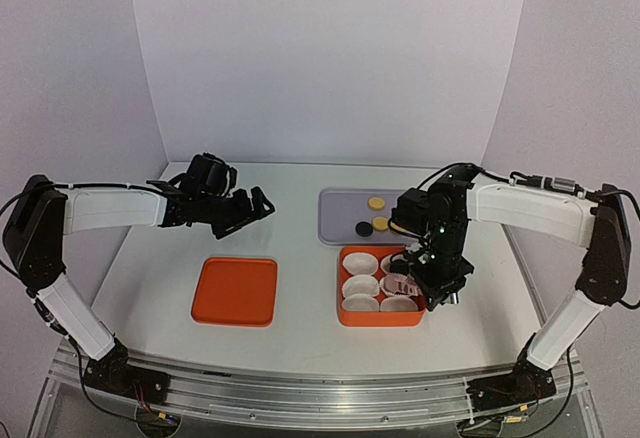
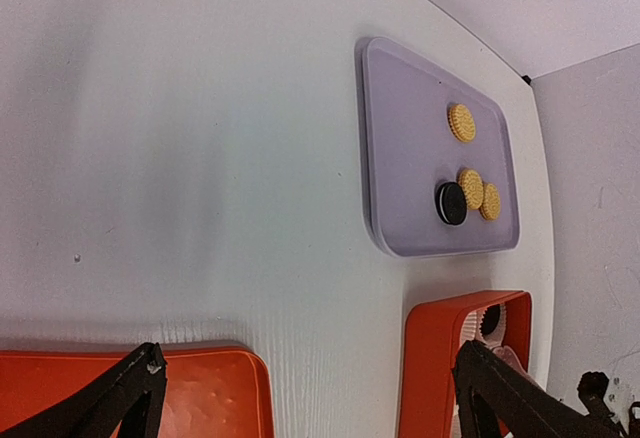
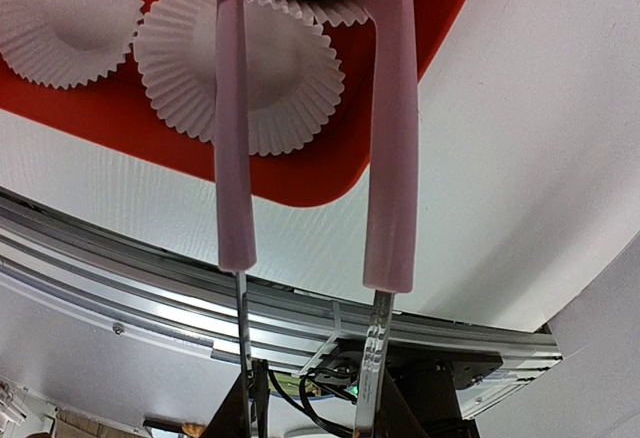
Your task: Pack the cookies
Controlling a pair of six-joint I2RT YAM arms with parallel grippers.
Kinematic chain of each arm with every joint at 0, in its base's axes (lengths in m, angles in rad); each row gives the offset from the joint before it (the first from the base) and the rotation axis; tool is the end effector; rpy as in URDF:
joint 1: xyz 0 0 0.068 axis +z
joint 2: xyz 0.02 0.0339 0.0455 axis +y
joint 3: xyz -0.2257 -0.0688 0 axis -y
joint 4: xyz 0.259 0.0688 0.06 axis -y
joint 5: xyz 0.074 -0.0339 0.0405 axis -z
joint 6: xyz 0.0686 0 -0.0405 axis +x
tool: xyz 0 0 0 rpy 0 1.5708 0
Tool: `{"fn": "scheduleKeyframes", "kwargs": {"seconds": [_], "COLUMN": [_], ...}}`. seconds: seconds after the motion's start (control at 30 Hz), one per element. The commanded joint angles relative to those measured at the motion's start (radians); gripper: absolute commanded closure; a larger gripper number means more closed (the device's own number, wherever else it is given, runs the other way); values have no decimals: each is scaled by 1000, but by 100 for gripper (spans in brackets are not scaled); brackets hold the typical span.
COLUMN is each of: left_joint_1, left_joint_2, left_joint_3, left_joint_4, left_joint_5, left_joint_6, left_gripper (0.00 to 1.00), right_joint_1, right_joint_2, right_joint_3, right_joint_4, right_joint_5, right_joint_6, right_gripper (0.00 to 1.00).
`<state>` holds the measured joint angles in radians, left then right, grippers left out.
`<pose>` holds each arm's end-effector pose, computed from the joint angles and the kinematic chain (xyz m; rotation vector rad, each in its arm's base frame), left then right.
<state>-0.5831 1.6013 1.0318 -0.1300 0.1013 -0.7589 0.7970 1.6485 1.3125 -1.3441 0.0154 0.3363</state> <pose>0.3186 -0.2184 0.1584 -0.1544 2.3973 -0.7904 0.2008 0.2040 0.1680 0.6989 -2.9747 0.1096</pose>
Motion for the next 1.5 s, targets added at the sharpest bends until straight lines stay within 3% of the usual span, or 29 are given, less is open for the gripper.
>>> {"fn": "scheduleKeyframes", "kwargs": {"seconds": [0.0, 0.57, 0.93, 1.13, 1.47], "left_joint_1": [5, 5, 5, 5, 4], "left_joint_2": [-44, -35, -21, -16, -4], "left_joint_3": [-4, 3, 25, 38, 66], "left_joint_4": [18, 23, 5, -10, -55], "left_joint_5": [-20, -3, 3, -3, -54], "left_joint_6": [-1, -2, 7, 10, 10], "left_gripper": [0, 0, 0, 0, 0], "right_joint_1": [4, 6, 5, -6, -150], "right_joint_2": [-6, -60, -159, -17, 346], "right_joint_3": [30, 84, 220, 399, 666], "right_joint_4": [-301, -329, -375, -348, -315], "right_joint_5": [7, 10, 21, 163, 44], "right_joint_6": [1, 5, -6, -61, -183], "right_gripper": [74, 72, 74, 72, 71]}}
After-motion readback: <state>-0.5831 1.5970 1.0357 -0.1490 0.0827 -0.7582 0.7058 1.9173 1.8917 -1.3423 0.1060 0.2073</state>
